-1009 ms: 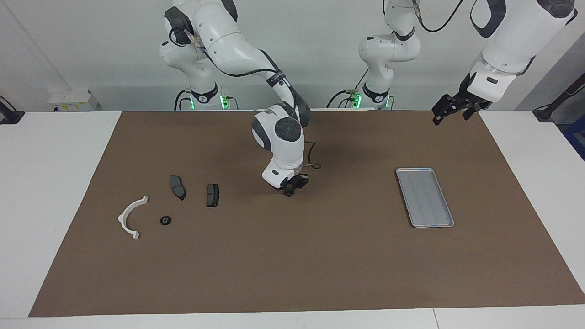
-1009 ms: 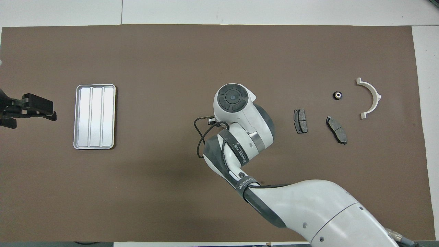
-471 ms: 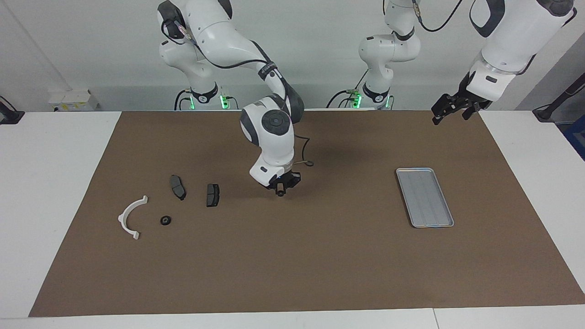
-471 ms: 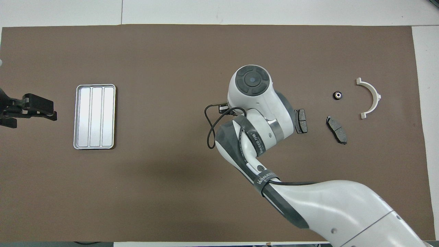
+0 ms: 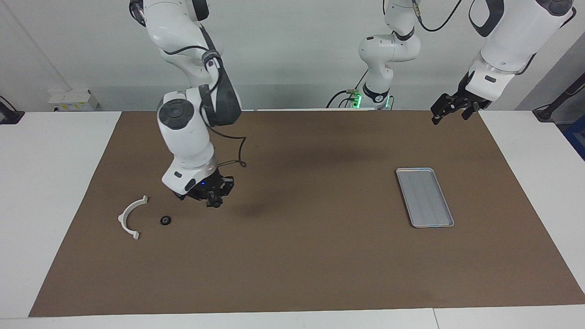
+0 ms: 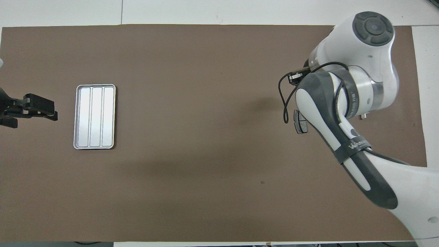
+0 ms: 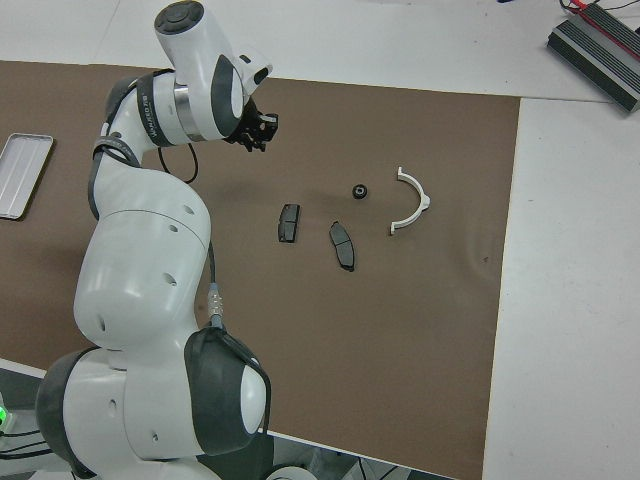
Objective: Place bearing gear from tray to pile
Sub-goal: 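Carry the gear with the right gripper beside the first gear and release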
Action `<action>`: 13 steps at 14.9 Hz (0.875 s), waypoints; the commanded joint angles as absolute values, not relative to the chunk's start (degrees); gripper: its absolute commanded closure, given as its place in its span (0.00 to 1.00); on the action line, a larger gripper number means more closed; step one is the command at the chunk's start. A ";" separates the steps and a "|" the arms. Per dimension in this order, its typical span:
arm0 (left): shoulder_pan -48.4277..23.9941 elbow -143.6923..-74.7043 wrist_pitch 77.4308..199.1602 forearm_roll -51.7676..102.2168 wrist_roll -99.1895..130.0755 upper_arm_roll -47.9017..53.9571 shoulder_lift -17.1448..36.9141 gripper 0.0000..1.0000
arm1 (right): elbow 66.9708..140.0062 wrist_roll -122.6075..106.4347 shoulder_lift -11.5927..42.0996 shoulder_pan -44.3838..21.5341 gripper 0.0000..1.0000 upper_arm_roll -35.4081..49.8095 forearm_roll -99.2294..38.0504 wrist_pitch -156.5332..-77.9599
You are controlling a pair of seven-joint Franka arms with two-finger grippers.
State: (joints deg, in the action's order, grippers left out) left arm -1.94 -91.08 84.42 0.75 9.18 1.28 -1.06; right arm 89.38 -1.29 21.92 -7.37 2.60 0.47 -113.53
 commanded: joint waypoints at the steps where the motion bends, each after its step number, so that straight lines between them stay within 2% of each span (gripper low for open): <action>1: -1.93 -92.29 85.17 -0.09 8.53 1.41 -2.46 0.00 | 89.03 -8.50 22.59 -3.53 1.00 3.60 0.00 -113.90; 10: -1.93 -92.29 85.17 -0.09 8.53 1.49 -2.46 0.00 | 95.18 -14.06 23.38 -0.44 1.00 3.60 -0.09 -120.23; 13: -1.93 -92.29 85.08 -0.17 8.53 1.41 -2.46 0.00 | 99.48 -15.64 22.77 0.52 1.00 3.60 -0.18 -123.39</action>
